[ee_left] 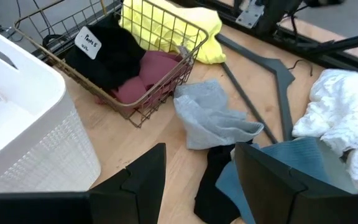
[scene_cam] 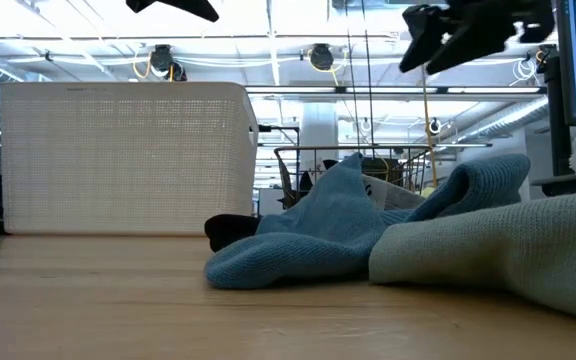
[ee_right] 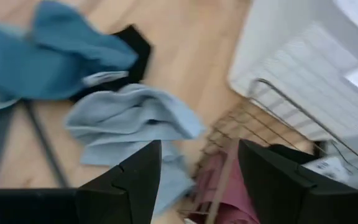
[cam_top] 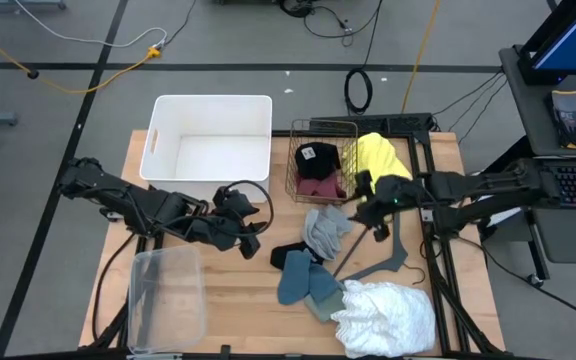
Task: Pick & Place Cloths
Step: Put the gray boxers into the gold wire basket
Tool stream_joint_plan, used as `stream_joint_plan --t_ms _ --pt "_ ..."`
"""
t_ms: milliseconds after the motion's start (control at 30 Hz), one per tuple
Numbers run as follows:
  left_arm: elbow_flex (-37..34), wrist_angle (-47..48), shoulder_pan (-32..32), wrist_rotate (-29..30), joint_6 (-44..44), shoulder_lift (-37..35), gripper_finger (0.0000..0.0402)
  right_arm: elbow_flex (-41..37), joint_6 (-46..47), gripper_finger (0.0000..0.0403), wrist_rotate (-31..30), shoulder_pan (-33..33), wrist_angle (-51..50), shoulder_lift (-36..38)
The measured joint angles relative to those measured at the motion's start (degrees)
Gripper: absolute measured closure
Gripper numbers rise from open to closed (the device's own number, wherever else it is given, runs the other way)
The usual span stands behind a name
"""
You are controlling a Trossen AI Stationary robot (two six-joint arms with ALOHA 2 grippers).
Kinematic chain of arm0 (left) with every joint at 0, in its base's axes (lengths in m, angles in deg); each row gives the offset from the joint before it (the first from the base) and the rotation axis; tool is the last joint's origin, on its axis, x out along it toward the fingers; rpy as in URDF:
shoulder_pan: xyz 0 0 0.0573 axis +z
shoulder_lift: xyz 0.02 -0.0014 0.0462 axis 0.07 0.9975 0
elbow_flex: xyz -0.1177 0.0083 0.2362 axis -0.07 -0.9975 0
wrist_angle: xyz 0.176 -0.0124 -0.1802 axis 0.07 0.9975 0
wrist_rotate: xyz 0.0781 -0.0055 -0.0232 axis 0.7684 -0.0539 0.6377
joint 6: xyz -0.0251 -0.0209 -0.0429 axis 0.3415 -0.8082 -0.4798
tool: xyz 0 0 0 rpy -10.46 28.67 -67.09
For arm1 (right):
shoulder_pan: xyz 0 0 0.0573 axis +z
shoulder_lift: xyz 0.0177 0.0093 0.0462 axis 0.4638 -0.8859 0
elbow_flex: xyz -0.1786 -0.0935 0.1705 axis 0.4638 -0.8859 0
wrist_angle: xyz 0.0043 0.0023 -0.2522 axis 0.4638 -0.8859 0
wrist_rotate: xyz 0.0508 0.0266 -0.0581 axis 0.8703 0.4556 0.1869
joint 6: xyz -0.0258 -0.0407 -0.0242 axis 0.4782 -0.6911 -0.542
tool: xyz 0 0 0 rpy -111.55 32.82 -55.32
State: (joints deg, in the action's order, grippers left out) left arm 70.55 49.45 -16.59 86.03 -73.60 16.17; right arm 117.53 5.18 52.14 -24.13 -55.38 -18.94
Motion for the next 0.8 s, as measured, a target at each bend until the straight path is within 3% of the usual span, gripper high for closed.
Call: stream_joint_plan --t_ms 400,533,800 --pt "0.00 -1.69 -0.09 -0.50 0.21 0.00 0.0206 0.00 -4.74 0.0195 -2.23 9.26 -2.40 -7.46" --pt "0.00 -2.38 -0.10 -1.45 -0.86 0.00 0.0206 0.00 -6.90 0.0195 -6.35 10.33 -3.90 -10.28" --pt "0.00 -6.07 -0.09 -3.01 2.42 0.00 0.0206 0.00 -9.06 0.0195 -6.07 10.50 -4.45 -15.87"
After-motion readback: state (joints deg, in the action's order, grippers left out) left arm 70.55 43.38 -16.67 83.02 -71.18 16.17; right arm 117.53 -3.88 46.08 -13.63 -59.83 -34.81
